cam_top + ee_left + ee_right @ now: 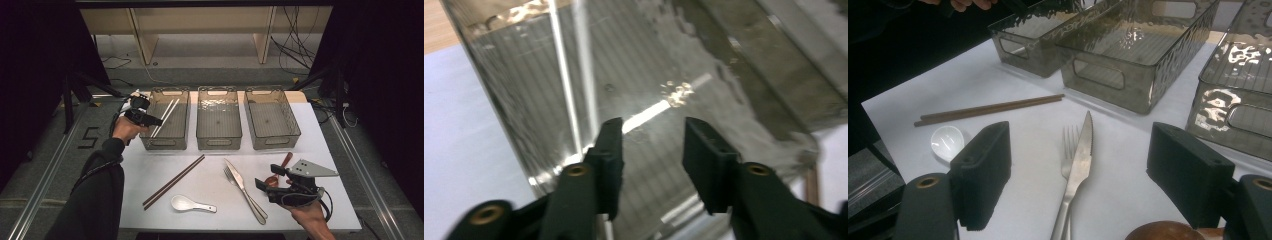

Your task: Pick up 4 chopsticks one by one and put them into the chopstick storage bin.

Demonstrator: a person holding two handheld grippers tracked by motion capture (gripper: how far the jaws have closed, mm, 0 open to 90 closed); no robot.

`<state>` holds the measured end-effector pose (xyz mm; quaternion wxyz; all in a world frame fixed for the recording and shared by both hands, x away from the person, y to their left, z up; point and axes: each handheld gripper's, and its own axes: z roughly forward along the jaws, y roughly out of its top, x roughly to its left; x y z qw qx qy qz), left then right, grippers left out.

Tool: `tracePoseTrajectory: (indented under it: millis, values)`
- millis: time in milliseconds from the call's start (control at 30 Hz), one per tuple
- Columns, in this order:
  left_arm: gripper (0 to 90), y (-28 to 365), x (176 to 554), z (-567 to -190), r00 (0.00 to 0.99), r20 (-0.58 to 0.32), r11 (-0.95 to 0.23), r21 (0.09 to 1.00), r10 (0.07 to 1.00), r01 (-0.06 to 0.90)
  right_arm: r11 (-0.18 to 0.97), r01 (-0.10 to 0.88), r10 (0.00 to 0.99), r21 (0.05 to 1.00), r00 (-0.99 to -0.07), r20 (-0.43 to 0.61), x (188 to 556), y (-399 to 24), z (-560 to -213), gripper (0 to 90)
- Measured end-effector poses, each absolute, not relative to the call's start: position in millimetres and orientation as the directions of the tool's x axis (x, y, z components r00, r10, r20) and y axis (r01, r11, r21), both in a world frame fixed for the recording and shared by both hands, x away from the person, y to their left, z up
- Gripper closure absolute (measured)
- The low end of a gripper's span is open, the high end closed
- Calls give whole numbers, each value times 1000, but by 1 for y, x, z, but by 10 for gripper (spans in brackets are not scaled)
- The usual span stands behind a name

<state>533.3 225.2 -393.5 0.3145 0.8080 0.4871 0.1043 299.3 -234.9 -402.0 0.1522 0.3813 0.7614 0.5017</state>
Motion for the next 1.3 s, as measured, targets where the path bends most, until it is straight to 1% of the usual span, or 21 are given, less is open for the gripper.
tracePoseTrajectory:
  millis: [67, 167, 300, 400, 600, 733, 867, 967, 1167, 1300]
  values:
    - [482, 225, 526, -389, 503, -146, -321, 615, 852, 721, 208, 427, 734, 880, -663, 149, 299, -235, -402, 265]
    - [403, 223, 515, -384, 506, -139, -321, 626, 851, 711, 208, 428, 734, 880, -663, 149, 299, -235, -402, 265]
    - [295, 218, 498, -380, 537, -136, -333, 651, 833, 682, 209, 431, 735, 878, -661, 150, 299, -234, -402, 265]
    - [252, 213, 486, -379, 567, -126, -357, 661, 814, 660, 210, 429, 735, 878, -662, 148, 299, -234, -402, 265]
    - [233, 200, 465, -380, 617, -120, -402, 659, 778, 636, 210, 426, 732, 880, -665, 147, 298, -233, -401, 264]
    - [214, 192, 452, -382, 655, -114, -449, 639, 747, 624, 210, 422, 736, 882, -662, 142, 299, -234, -400, 264]
    - [207, 190, 446, -385, 649, -116, -452, 626, 752, 636, 208, 418, 735, 884, -663, 140, 298, -235, -400, 263]
    - [199, 187, 442, -390, 667, -98, -490, 601, 739, 632, 209, 419, 734, 884, -664, 141, 297, -235, -400, 264]
    - [182, 183, 434, -397, 662, -81, -514, 563, 745, 647, 209, 418, 735, 884, -663, 140, 298, -235, -400, 264]
    - [164, 184, 430, -401, 665, -71, -519, 564, 744, 642, 209, 419, 735, 883, -663, 140, 298, -234, -400, 263]
